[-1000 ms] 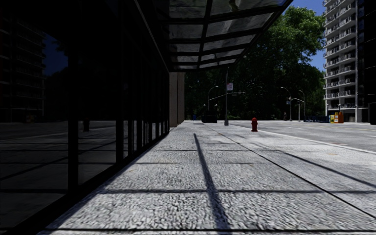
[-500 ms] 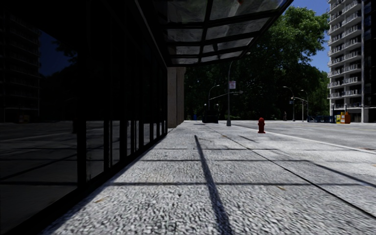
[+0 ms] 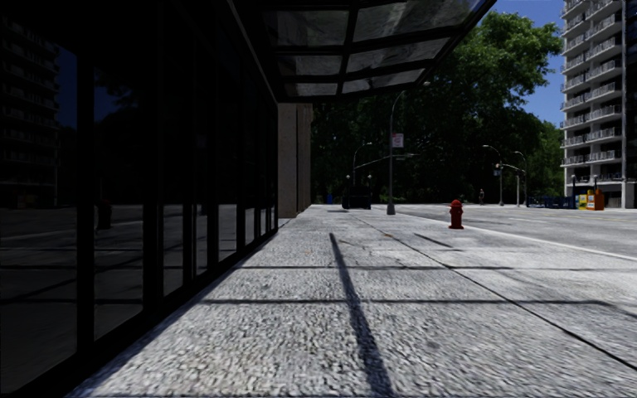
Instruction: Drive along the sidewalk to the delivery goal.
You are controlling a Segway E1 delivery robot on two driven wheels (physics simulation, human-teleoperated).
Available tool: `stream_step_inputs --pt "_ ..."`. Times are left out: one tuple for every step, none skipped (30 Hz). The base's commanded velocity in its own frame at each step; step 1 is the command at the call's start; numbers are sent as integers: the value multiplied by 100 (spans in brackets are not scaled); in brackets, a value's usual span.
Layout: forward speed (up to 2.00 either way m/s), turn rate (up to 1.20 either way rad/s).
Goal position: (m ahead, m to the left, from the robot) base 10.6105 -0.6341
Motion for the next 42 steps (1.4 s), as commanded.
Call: stream_step_inputs --pt "200 0" --pt "200 0" --pt "200 0" --pt "200 0" --pt "200 0" --pt "200 0" --pt "200 0" --pt "200 0" --pt "200 0" --pt "200 0" --pt "200 0" --pt "200 0" --pt "200 0" --pt "200 0" --pt "200 0" --pt "200 0" --pt "200 0" --pt "200 0" --pt "200 0" --pt "200 0" --pt "200 0" --pt "200 0" --pt "200 0" --pt "200 0" --pt "200 0" --pt "200 0" --pt "200 0" --pt "200 0" --pt "200 0" --pt "200 0" --pt "200 0" --pt "200 0" --pt "200 0" --pt "200 0" --pt "200 0" --pt "200 0" --pt "200 0" --pt "200 0" --pt "200 0" --pt "200 0" --pt "200 0" --pt "200 0"
